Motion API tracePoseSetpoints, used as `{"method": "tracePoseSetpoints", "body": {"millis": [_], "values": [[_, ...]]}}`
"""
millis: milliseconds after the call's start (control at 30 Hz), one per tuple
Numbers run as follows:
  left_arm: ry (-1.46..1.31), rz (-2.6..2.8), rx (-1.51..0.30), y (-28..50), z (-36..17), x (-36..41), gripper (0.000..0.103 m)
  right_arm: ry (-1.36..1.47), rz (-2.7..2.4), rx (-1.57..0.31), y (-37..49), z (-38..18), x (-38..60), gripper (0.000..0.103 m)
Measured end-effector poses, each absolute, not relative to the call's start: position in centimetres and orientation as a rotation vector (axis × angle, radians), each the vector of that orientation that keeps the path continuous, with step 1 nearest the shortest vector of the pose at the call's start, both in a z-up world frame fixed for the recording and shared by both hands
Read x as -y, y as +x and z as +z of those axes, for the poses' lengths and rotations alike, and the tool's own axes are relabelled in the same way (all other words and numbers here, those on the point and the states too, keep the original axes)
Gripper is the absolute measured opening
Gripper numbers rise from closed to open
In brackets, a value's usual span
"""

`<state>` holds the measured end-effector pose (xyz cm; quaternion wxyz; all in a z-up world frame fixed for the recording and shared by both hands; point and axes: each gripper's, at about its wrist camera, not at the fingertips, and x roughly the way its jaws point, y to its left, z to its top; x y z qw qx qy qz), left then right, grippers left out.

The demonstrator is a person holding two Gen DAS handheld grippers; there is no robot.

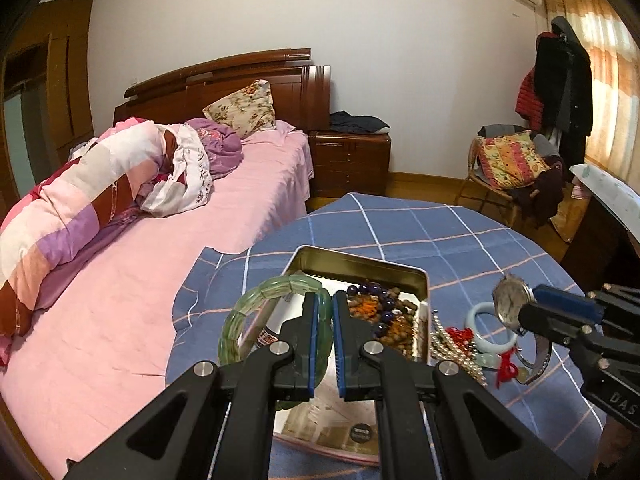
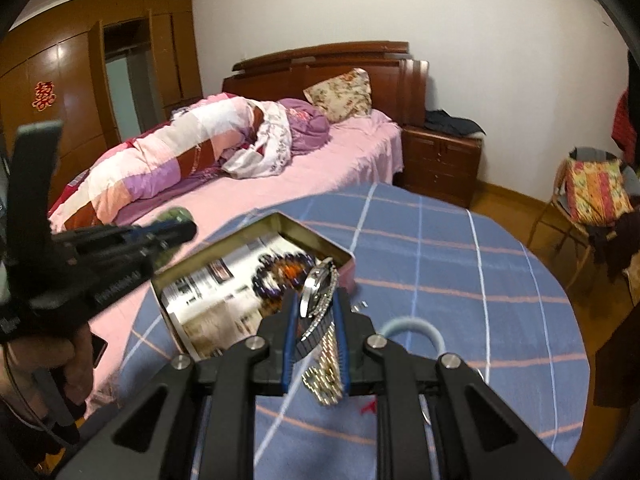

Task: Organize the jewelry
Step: 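Carry the watch and green bangle over the tin box with both tools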

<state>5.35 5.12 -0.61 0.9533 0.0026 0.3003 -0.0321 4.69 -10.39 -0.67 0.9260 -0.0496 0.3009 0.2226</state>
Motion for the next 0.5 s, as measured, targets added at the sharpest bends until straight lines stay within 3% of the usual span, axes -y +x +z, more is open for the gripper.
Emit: {"method": "tracePoseSetpoints", "body": {"millis": [500], "values": [[-0.005, -0.003, -0.662, 8.0, -2.6, -6.3, 0.006, -0.089, 0.546, -0.574, 7.1, -0.6, 5.6, 0.02]]}}
